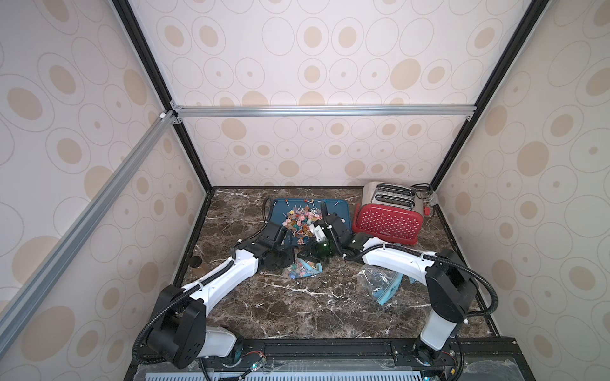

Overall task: Pour candies out of the ziploc bag
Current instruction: 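Pick up the ziploc bag from the center of the board, then pour the candies out of the ziploc bag onto the tray.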

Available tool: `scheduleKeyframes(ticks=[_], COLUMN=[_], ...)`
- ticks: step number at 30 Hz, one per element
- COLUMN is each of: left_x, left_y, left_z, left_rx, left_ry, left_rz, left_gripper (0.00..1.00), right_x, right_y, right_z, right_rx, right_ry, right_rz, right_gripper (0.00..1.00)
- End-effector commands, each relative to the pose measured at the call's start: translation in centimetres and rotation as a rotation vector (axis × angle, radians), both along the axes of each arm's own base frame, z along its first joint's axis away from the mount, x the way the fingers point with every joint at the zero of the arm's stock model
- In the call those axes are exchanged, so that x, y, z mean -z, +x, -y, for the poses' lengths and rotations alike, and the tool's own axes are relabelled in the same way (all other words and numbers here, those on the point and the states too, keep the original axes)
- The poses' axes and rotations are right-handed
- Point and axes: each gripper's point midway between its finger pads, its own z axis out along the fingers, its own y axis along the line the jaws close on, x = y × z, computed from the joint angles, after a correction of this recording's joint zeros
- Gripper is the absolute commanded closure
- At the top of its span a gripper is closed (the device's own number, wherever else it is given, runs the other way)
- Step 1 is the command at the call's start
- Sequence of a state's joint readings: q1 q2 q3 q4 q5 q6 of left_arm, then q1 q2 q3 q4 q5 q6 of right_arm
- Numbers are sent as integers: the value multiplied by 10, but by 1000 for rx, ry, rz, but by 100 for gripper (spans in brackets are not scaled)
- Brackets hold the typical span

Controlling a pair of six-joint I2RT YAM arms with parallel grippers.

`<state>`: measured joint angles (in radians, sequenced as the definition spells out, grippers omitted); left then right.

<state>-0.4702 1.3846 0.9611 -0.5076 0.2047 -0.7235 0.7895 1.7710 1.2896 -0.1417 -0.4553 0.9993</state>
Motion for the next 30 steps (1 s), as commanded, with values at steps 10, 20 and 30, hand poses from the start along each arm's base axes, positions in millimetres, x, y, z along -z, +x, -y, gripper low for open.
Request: scheduleKeyframes(ticks=[10,20,30], left_x=[-80,-80,-100], left_y=[120,219,258], left_z=[4,28,59], left_rx=[-31,42,119], left_ry=[0,-93,-201], left_rz=[199,258,343], left_gripper=[100,100,100], right_x=[-40,-23,6], right_y=[106,200,228], right_z=[20,46,63], right_rx=[37,119,173], right_ry=[-39,-28,-30], right_rz=[97,75,45], right_gripper=[100,100,100])
